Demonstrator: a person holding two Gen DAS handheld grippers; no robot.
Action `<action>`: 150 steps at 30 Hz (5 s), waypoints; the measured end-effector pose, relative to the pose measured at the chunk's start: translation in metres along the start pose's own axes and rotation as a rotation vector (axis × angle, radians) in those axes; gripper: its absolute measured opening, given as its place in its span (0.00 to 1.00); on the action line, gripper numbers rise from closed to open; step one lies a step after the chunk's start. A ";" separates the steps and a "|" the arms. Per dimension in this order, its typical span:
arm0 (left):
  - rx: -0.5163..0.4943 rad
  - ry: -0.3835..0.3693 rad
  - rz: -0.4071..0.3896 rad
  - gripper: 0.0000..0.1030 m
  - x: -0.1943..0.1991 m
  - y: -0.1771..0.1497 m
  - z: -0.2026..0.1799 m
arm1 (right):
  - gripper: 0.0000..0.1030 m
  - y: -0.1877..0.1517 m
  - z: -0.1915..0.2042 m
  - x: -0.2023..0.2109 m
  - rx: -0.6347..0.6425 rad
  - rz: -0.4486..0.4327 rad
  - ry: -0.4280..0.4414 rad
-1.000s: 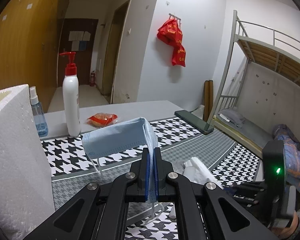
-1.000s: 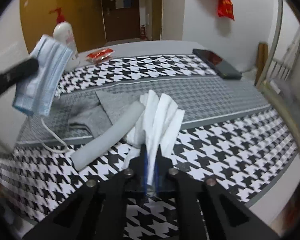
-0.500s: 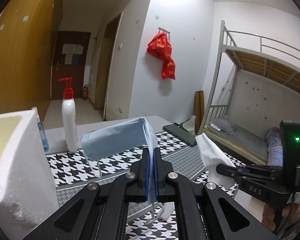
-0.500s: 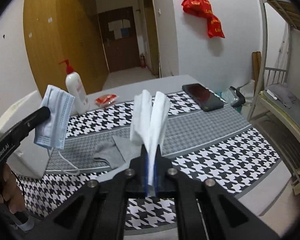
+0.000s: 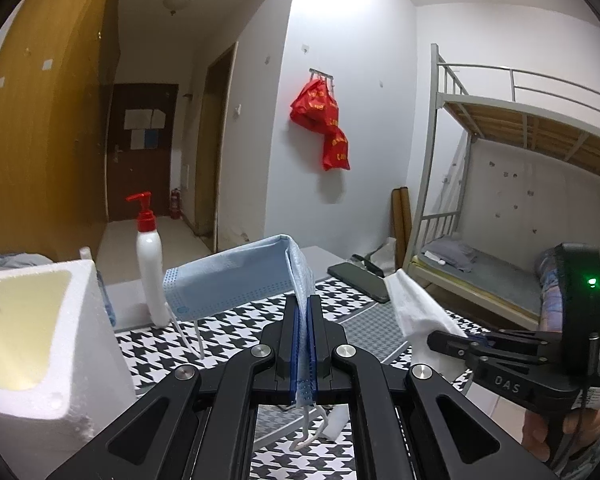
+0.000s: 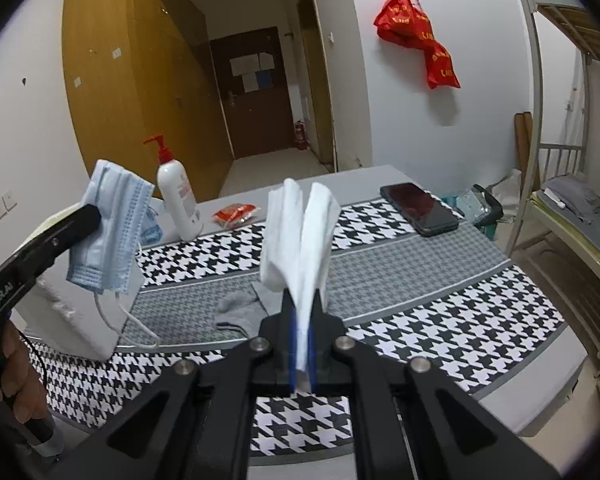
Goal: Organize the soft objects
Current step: 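Carry the blue mask and white masks with both grippers over the foam box, then open the left gripper to drop the blue mask into the foam box, then lower the white masks into the foam box and open the right gripper, then move both grippers back from the box toward the grey sock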
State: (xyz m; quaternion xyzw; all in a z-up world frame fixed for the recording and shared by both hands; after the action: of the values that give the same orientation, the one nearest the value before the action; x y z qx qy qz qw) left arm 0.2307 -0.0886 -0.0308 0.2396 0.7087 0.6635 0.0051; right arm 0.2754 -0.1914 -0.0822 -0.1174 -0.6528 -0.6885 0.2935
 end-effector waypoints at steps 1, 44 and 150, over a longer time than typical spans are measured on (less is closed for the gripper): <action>-0.003 0.004 0.001 0.04 0.001 0.001 0.001 | 0.07 0.002 0.002 0.003 0.004 -0.009 0.004; -0.038 0.313 -0.110 0.04 0.081 0.059 0.076 | 0.07 0.055 0.119 0.030 0.173 -0.134 0.298; 0.145 0.651 -0.112 0.99 0.216 -0.003 0.193 | 0.96 0.056 0.305 0.012 0.341 -0.069 0.521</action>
State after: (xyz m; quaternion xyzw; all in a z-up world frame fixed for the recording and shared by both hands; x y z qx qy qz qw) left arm 0.1011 0.1673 0.0106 -0.0245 0.7306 0.6518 -0.2023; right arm 0.2299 0.1019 0.0077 0.1361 -0.6653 -0.5854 0.4429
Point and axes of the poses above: each gripper's, at about its wrist camera, not at the fingertips, and x roughly against the way its jaws point, z to its left, y to its top, the point moved 10 cm from there along -x, roughly the way its jaws point, and after that the axes turned 3 degrees about -y, right-handed, at the moved point
